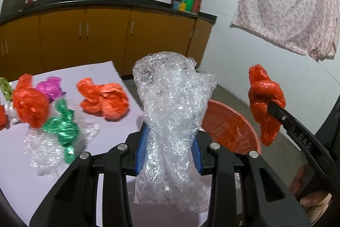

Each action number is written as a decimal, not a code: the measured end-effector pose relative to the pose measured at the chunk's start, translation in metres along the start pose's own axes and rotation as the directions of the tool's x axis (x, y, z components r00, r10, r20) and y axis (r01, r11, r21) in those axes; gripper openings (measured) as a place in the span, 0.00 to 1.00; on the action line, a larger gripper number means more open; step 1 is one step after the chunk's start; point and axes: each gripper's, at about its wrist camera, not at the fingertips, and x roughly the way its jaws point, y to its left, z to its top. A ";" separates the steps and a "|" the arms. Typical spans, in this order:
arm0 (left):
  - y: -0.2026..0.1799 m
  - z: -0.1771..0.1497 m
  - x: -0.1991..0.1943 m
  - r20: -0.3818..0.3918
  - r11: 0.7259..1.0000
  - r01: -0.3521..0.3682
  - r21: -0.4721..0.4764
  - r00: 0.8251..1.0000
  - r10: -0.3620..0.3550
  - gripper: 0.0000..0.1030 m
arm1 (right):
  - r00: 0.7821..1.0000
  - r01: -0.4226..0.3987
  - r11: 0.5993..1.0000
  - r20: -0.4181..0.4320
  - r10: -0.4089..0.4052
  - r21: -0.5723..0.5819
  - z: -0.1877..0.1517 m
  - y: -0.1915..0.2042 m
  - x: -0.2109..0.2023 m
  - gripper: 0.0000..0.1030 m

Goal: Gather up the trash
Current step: 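Carry the bubble wrap and red bag over the orange basket with both tools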

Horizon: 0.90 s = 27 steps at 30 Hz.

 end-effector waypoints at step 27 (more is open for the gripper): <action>-0.045 -0.007 0.065 -0.098 0.996 0.054 0.068 0.994 -0.047 0.61 | 0.998 0.041 0.995 -0.044 -0.037 0.092 0.002 -0.044 0.042 0.40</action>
